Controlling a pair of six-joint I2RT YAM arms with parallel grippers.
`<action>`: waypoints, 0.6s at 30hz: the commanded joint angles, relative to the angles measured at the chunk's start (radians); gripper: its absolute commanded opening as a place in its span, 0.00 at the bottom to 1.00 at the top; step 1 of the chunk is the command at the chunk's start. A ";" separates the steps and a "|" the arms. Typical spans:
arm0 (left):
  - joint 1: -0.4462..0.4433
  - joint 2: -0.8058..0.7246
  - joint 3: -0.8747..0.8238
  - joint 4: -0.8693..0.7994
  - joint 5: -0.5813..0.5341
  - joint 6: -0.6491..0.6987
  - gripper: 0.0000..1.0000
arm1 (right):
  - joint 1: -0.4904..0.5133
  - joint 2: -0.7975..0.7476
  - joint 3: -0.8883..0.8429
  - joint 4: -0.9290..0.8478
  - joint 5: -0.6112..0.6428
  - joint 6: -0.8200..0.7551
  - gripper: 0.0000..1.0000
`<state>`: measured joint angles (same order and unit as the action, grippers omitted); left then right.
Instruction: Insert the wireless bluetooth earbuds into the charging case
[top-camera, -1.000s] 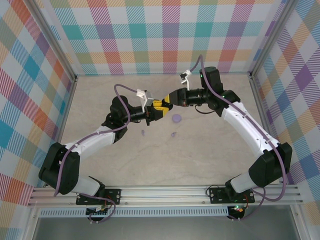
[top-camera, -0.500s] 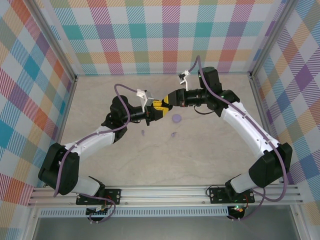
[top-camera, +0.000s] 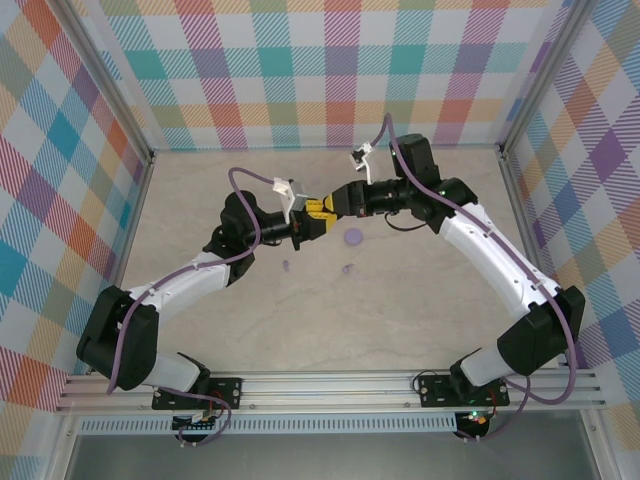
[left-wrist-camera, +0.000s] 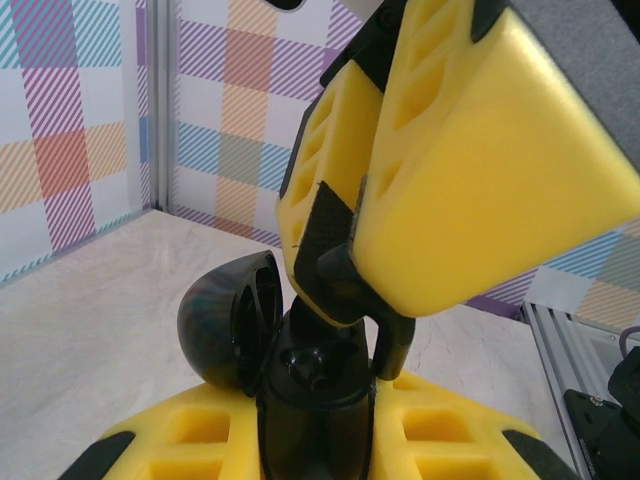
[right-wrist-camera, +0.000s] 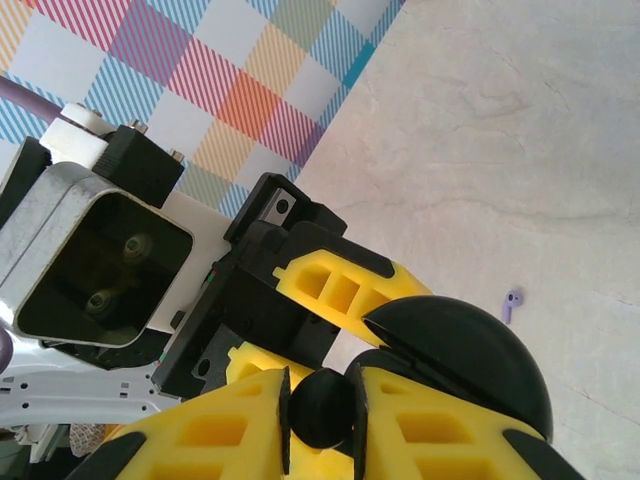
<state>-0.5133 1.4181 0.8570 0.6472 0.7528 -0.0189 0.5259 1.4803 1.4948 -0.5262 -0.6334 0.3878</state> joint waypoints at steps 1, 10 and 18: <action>-0.008 -0.027 0.042 0.028 -0.008 -0.012 0.13 | 0.007 0.016 0.030 -0.038 0.024 -0.020 0.23; -0.009 -0.029 0.044 -0.052 -0.026 0.024 0.13 | 0.008 -0.018 0.024 -0.008 0.096 0.001 0.22; -0.011 -0.033 0.026 -0.050 -0.064 0.041 0.11 | 0.008 -0.072 -0.036 0.098 0.124 0.069 0.22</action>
<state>-0.5133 1.4178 0.8688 0.5926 0.7116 -0.0036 0.5304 1.4635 1.4841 -0.4995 -0.5293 0.4183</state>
